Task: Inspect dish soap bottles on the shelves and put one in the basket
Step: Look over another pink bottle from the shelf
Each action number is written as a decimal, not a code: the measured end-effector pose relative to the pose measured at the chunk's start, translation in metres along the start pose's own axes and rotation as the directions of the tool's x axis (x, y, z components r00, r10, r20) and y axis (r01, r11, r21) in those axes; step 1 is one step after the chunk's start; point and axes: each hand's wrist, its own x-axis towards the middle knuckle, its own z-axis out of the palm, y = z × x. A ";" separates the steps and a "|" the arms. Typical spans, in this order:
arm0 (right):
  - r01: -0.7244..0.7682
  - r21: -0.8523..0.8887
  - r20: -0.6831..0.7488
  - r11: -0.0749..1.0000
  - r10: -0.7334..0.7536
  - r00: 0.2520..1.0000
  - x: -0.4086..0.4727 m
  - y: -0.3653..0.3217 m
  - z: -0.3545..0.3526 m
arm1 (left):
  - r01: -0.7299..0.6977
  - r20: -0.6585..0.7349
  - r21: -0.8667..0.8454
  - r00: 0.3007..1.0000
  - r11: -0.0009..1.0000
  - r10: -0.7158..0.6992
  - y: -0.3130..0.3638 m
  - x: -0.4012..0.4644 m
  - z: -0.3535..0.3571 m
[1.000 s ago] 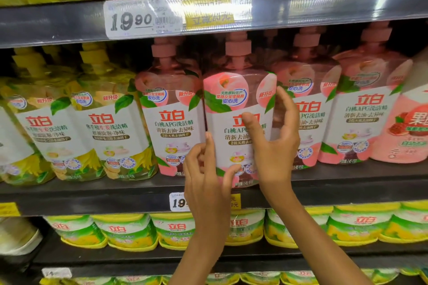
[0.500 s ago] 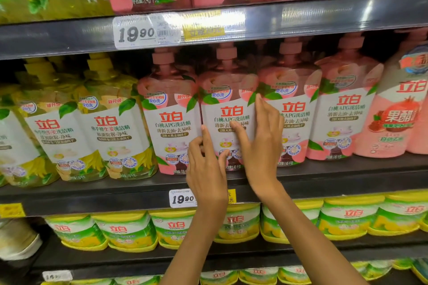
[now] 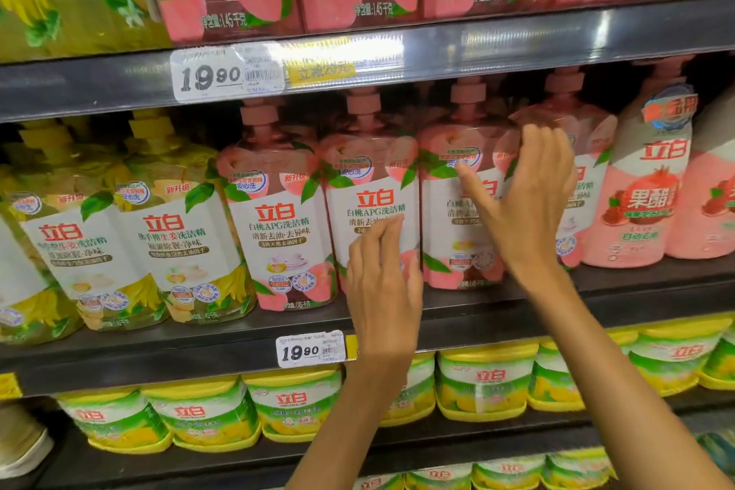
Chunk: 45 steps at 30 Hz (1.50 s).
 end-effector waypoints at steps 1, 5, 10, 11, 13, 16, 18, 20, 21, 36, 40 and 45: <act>0.026 -0.056 0.046 0.998 -0.024 0.999 0.009 0.004 0.002 | -0.016 0.015 0.044 1.000 0.999 0.015 0.005 -0.001 0.004; 0.123 -0.105 0.087 0.987 -0.114 0.990 0.028 0.013 0.005 | 0.033 0.055 0.220 0.997 0.975 -0.047 0.020 -0.001 0.022; 0.199 0.010 0.039 0.980 -0.199 0.979 0.036 0.027 0.002 | 0.132 -0.035 0.195 0.991 0.972 -0.127 0.039 0.006 0.046; 0.200 0.040 0.046 0.979 -0.202 0.978 0.037 0.028 0.001 | 0.162 -0.041 0.143 0.987 0.976 -0.158 0.043 0.005 0.051; 0.214 0.077 0.059 0.974 -0.219 0.974 0.038 0.028 -0.001 | 0.202 -0.041 0.000 0.979 0.979 -0.201 0.048 0.003 0.059; 0.250 0.157 0.017 0.955 -0.256 0.966 0.037 0.031 -0.004 | 0.211 -0.018 -0.263 0.975 0.941 -0.224 0.051 -0.004 0.062; 0.249 0.228 -0.002 0.941 -0.256 0.967 0.037 0.032 -0.007 | 0.225 0.016 -0.404 0.971 0.887 -0.239 0.052 -0.011 0.062; 0.250 0.310 0.002 0.917 -0.263 0.965 0.036 0.032 -0.010 | 0.261 0.046 -0.494 0.960 0.830 -0.275 0.054 -0.017 0.063; 0.241 0.362 0.015 0.901 -0.264 0.964 0.034 0.032 -0.011 | 0.279 0.054 -0.523 0.954 0.805 -0.296 0.057 -0.019 0.063; 0.031 0.665 0.135 0.746 -0.161 0.978 0.023 0.030 -0.025 | 0.340 0.107 -0.589 0.932 0.733 -0.346 0.055 -0.030 0.034; -0.069 0.703 0.214 0.708 -0.118 0.970 0.019 0.031 -0.026 | 0.338 0.121 -0.591 0.935 0.732 -0.333 0.052 -0.025 0.028; -0.142 0.737 0.287 0.661 -0.116 0.951 0.003 0.033 -0.024 | 0.425 0.210 -0.500 0.905 0.754 -0.371 0.048 -0.018 0.032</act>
